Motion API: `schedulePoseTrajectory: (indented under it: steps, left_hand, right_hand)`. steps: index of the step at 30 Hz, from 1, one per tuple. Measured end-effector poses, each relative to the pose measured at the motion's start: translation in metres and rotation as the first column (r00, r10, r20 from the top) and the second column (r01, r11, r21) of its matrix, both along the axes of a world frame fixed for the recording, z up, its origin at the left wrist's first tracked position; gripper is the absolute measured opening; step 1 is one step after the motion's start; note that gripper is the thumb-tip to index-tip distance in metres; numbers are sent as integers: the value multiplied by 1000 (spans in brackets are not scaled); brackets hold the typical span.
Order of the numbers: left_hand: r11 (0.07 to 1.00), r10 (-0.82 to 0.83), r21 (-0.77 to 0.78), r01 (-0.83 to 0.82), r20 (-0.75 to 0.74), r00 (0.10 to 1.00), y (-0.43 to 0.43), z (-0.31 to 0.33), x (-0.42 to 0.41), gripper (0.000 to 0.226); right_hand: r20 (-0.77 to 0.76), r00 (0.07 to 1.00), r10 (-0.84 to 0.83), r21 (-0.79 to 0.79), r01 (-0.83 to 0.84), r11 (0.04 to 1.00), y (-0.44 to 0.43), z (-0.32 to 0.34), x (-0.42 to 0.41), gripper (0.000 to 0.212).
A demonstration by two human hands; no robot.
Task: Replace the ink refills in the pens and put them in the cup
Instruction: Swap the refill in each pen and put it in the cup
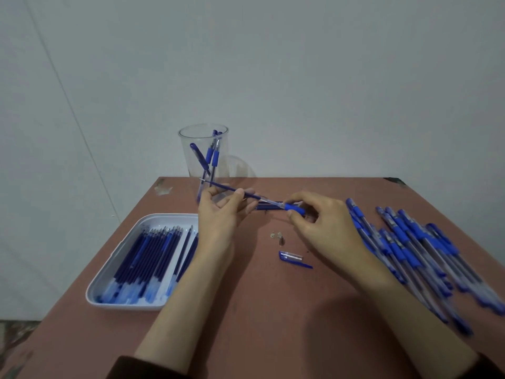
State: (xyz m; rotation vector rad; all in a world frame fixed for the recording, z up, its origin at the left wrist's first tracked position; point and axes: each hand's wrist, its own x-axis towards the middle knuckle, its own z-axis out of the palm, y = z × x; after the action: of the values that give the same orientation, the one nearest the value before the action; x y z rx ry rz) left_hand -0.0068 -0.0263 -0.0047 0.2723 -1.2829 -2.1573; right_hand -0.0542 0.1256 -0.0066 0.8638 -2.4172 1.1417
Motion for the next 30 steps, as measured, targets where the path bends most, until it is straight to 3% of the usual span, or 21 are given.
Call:
schedulePoseTrajectory:
  steps: [12, 19, 22, 30]
  left_hand:
    - [1000, -19, -7, 19, 18, 1000, -1, 0, 1, 13]
    - [976, -181, -108, 189, 82, 980, 8, -1, 5, 12]
    - [938, -209, -250, 242, 151, 966, 8, -2, 5, 7]
    - [869, -239, -384, 312, 225, 944, 6, -5, 5, 17]
  right_hand:
    - [45, 999, 26, -50, -24, 998, 2, 0, -1, 13]
    - [50, 998, 26, -29, -25, 999, -1, -3, -3, 15]
    - [106, 992, 61, -94, -51, 994, -1, -2, -2, 16]
    - [364, 911, 194, -391, -39, 920, 1, 4, -6, 15]
